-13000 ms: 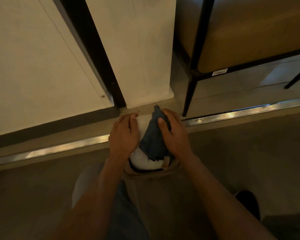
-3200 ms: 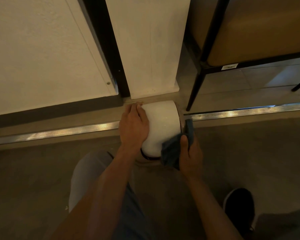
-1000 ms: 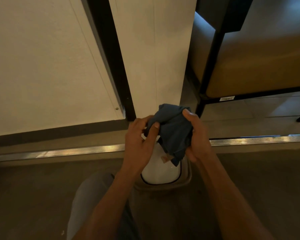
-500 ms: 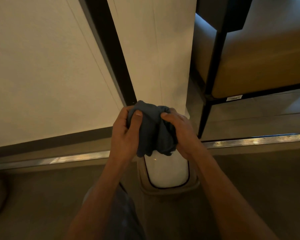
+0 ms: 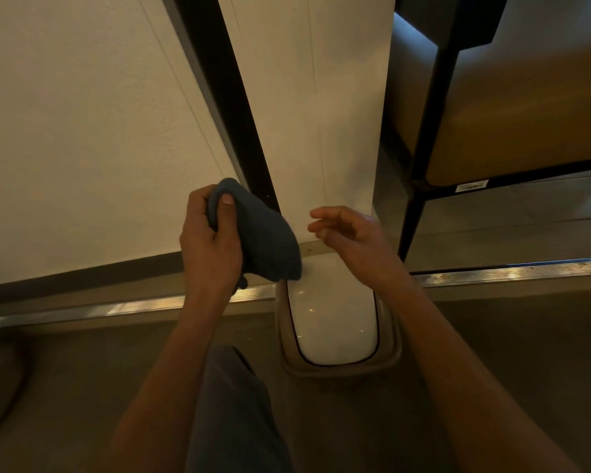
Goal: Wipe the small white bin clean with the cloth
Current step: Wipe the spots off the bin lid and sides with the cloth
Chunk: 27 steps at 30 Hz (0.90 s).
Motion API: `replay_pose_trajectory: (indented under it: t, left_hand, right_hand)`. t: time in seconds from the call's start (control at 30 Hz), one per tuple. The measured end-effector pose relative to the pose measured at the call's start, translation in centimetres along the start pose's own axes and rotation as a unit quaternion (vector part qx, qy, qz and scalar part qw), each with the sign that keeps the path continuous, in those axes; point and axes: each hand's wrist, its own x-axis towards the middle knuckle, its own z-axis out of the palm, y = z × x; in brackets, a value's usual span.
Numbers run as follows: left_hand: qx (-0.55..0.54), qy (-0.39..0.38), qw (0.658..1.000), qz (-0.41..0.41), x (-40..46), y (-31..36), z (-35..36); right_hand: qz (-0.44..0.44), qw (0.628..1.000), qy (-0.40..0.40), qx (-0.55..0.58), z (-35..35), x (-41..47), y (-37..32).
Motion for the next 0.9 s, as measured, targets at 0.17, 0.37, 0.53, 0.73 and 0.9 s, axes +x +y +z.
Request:
replay_pose_trajectory:
  t: [0.17, 0.37, 0.53, 0.73, 0.9]
  left_hand:
    - [0.072, 0.027, 0.996, 0.042, 1.3, -1.4, 0.9]
    - [0.155, -0.061, 0.982, 0.093, -3.0, -4.1, 4.8]
    - [0.192, -0.164, 0.959, 0.128, -8.5, -6.3, 6.7]
    - [0.300, -0.198, 0.912, 0.199, -9.2, -6.8, 5.1]
    - [0.381, -0.222, 0.860, 0.256, -6.8, -8.1, 4.7]
  right_hand:
    - [0.023, 0.990, 0.029, -0.133, -0.7, -0.2, 3.2]
    - [0.028, 0.974, 0.015, -0.222, -0.3, -0.7, 7.3]
    - [-0.020, 0.972, 0.041, -0.232, 0.0, -1.3, 8.6]
    - [-0.029, 0.970, 0.039, -0.240, -0.2, -1.6, 9.5]
    - [-0.035, 0.970, 0.057, -0.234, -0.2, -1.6, 10.2]
